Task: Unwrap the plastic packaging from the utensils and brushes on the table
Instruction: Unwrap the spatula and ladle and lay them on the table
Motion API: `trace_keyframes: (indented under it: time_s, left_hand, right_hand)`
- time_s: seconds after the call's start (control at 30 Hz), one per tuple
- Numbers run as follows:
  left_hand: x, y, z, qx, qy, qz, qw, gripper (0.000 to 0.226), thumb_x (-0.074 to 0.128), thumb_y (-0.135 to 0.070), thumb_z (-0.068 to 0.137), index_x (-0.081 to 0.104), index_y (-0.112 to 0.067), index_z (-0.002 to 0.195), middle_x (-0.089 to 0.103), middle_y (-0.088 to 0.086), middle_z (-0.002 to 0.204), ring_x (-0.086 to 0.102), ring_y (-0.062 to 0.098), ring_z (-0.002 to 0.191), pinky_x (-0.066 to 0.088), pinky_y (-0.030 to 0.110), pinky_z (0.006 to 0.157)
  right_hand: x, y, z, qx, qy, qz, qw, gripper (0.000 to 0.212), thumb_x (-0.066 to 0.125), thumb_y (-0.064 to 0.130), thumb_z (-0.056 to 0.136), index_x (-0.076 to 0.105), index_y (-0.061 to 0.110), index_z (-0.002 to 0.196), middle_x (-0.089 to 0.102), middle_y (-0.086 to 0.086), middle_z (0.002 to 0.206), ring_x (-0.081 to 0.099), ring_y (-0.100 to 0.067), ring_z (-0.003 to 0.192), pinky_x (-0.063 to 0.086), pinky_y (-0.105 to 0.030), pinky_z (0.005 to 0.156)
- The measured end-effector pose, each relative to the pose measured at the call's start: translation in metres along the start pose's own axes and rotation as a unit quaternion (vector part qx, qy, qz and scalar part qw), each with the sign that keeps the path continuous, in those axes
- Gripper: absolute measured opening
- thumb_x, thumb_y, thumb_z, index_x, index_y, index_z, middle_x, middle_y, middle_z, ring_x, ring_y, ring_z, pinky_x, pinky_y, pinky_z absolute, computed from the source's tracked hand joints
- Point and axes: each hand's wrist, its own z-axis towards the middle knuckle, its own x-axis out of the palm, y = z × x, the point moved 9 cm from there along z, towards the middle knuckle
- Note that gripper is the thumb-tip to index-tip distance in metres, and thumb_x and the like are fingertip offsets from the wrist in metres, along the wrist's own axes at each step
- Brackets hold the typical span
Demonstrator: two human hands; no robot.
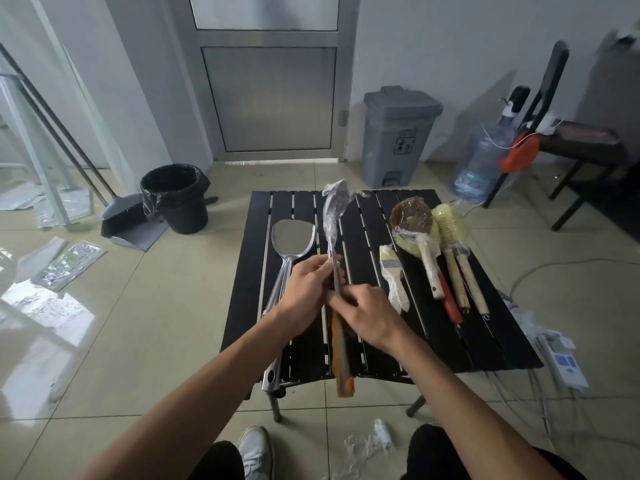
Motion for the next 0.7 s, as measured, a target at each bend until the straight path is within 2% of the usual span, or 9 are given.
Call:
trace_keyframes:
  time_s: [0.07,0.1,0.2,0.27,0.33,0.43,0.5,0.63,0.7]
  left_hand:
    - [0.000,-0.003,-0.006,0.030,-0.007,0.070,0.997,0.027,0.051,-0.015,0.108,0.059,0.010,0.108,0.064,0.010,0.079,0.065,0.018,0.071,0.057,0.029,0.067]
    - [0.001,-0.003,-0.010,0.032,-0.010,0.079,0.996,0.026,0.052,-0.017,0.109,0.058,0.009,0.111,0.065,0.011,0.080,0.068,0.019,0.069,0.059,0.031,0.065]
    - [0.009,-0.001,-0.020,0.025,-0.005,0.085,0.996,0.020,0.052,-0.021,0.110,0.055,-0.002,0.118,0.067,0.010,0.079,0.069,0.022,0.064,0.061,0.036,0.061]
    - [0.018,0.001,-0.027,0.019,0.018,0.105,0.994,0.016,0.051,-0.026,0.110,0.053,-0.012,0.118,0.065,0.006,0.078,0.065,0.022,0.063,0.058,0.035,0.058]
    - [0.025,0.006,-0.032,0.003,0.038,0.111,0.993,0.012,0.049,-0.027,0.110,0.053,-0.016,0.115,0.061,0.001,0.074,0.058,0.017,0.062,0.052,0.029,0.054]
    - [0.030,0.007,-0.039,-0.014,0.044,0.080,0.996,0.012,0.047,-0.024,0.111,0.051,-0.013,0.109,0.053,-0.003,0.071,0.045,0.012,0.056,0.039,0.023,0.046]
    - [0.030,0.003,-0.042,-0.007,0.043,0.082,0.996,0.014,0.046,-0.024,0.112,0.050,-0.010,0.110,0.051,-0.003,0.072,0.041,0.011,0.053,0.036,0.022,0.043]
    - [0.029,-0.001,-0.047,-0.004,0.034,0.084,0.996,0.025,0.048,-0.023,0.111,0.046,0.001,0.116,0.047,0.000,0.071,0.038,0.012,0.052,0.034,0.022,0.042]
    - [0.032,-0.003,-0.050,0.005,0.042,0.083,0.996,0.026,0.051,-0.025,0.110,0.046,0.000,0.117,0.045,0.000,0.069,0.038,0.013,0.051,0.034,0.022,0.042]
  right_hand:
    - [-0.018,-0.001,0.002,-0.004,-0.051,-0.003,0.999,0.060,0.052,0.063,0.094,0.069,0.008,0.076,0.067,-0.012,0.066,0.062,-0.025,0.058,0.053,-0.046,0.062]
    - [-0.030,0.000,0.003,-0.008,-0.094,-0.008,0.996,0.056,0.055,0.060,0.096,0.068,0.009,0.076,0.066,-0.009,0.066,0.063,-0.023,0.060,0.054,-0.045,0.064]
    - [-0.055,0.001,0.007,-0.004,-0.186,-0.002,0.982,0.037,0.065,0.058,0.094,0.067,0.021,0.090,0.071,0.005,0.073,0.067,-0.005,0.066,0.056,-0.026,0.063]
    - [-0.059,0.003,0.010,-0.003,-0.193,0.019,0.981,0.036,0.066,0.059,0.092,0.066,0.024,0.099,0.071,0.006,0.079,0.069,-0.004,0.069,0.054,-0.019,0.063]
    - [-0.062,0.004,0.010,-0.013,-0.209,0.049,0.977,0.031,0.064,0.053,0.097,0.068,0.022,0.097,0.071,0.003,0.078,0.068,-0.005,0.068,0.051,-0.017,0.062]
    - [-0.064,0.003,0.010,-0.030,-0.226,0.098,0.969,0.023,0.062,0.033,0.103,0.069,0.015,0.092,0.069,0.000,0.074,0.066,-0.005,0.064,0.053,-0.017,0.061]
    - [-0.064,-0.001,0.011,-0.019,-0.219,0.111,0.969,0.022,0.061,0.028,0.104,0.070,0.011,0.092,0.070,-0.001,0.076,0.066,-0.005,0.064,0.052,-0.019,0.062]
    - [-0.063,-0.004,0.012,0.007,-0.211,0.173,0.962,0.034,0.061,0.043,0.102,0.066,0.011,0.090,0.071,0.000,0.076,0.067,-0.007,0.065,0.049,-0.017,0.060]
    - [-0.059,0.001,0.014,0.002,-0.191,0.141,0.971,0.036,0.063,0.049,0.099,0.067,0.014,0.093,0.072,-0.001,0.080,0.070,-0.013,0.072,0.052,-0.022,0.063]
